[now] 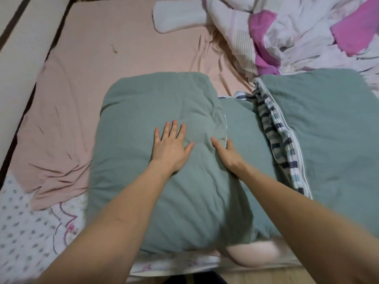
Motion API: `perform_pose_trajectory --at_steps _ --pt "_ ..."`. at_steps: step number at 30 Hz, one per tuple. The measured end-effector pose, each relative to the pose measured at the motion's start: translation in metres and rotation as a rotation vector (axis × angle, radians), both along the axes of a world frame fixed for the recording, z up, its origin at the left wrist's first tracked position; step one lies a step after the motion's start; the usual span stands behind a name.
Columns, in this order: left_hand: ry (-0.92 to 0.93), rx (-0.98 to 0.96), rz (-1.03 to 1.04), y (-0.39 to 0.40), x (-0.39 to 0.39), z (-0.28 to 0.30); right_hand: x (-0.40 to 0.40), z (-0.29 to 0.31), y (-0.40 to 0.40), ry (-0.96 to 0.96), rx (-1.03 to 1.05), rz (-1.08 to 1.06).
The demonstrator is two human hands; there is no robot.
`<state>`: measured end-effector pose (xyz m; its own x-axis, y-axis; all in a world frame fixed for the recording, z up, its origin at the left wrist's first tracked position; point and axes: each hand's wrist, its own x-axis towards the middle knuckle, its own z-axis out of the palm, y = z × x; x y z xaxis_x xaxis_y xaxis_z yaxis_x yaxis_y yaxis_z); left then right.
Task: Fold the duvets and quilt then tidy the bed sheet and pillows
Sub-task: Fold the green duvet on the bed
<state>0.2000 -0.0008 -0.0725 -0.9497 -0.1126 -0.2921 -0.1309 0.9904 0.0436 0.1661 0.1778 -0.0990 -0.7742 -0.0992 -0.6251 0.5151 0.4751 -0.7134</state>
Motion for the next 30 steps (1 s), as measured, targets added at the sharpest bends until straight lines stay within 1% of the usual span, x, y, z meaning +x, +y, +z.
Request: perform_pose_trajectory --at_steps 2,4,5,8,9,10,12,13,14,16,18,19,20,22,24,25,26,27,28,30 --pt "-0.016 0.011 0.006 0.005 0.011 0.001 0.030 0.007 0.008 -0.036 -0.023 0.032" --pt "-0.027 0.017 -0.019 0.012 0.027 0.001 0.060 0.011 0.014 -0.034 0.029 0.070" --pt "-0.035 0.027 -0.039 0.015 0.036 0.002 0.072 0.012 0.015 0.002 0.078 0.095" --pt "-0.027 0.075 -0.074 0.025 0.057 0.003 0.097 0.020 0.012 0.270 0.205 0.110" --pt "-0.025 0.090 -0.102 0.026 0.066 0.004 0.104 0.019 0.013 0.321 0.252 0.103" --pt "-0.032 0.084 -0.147 0.026 0.077 0.004 0.111 0.018 0.013 0.315 0.311 0.104" --pt "-0.058 0.038 -0.232 0.015 0.105 0.002 0.123 0.013 0.013 0.214 0.465 0.104" --pt "-0.058 0.012 -0.248 0.002 0.119 -0.001 0.129 0.010 0.009 0.210 0.540 0.075" --pt "-0.047 -0.008 -0.231 -0.014 0.132 -0.006 0.135 0.010 0.002 0.262 0.609 0.039" --pt "-0.028 0.008 -0.111 -0.053 0.153 -0.011 0.150 0.010 -0.021 0.516 0.694 0.018" --pt "-0.046 0.082 0.097 -0.092 0.174 -0.017 0.173 0.008 -0.053 0.743 0.650 0.164" --pt "-0.064 0.159 0.241 -0.113 0.183 -0.022 0.184 0.005 -0.071 0.804 0.610 0.275" --pt "-0.077 0.273 0.397 -0.134 0.192 -0.029 0.194 0.002 -0.092 0.829 0.596 0.396" --pt "-0.072 0.551 0.633 -0.162 0.208 -0.045 0.205 -0.007 -0.121 0.826 0.637 0.572" --pt "-0.034 0.843 0.729 -0.167 0.223 -0.052 0.208 -0.014 -0.136 0.800 0.675 0.598" --pt "-0.006 0.936 0.764 -0.169 0.229 -0.056 0.207 -0.018 -0.141 0.794 0.687 0.589" --pt "-0.003 0.980 0.807 -0.171 0.233 -0.058 0.205 -0.022 -0.145 0.796 0.701 0.586" --pt "-0.016 0.968 0.826 -0.170 0.232 -0.060 0.202 -0.025 -0.143 0.794 0.722 0.589" --pt "-0.047 0.905 0.817 -0.173 0.232 -0.065 0.201 -0.028 -0.143 0.785 0.754 0.604" --pt "-0.141 0.688 0.661 -0.178 0.226 -0.066 0.200 -0.029 -0.145 0.743 0.804 0.634"
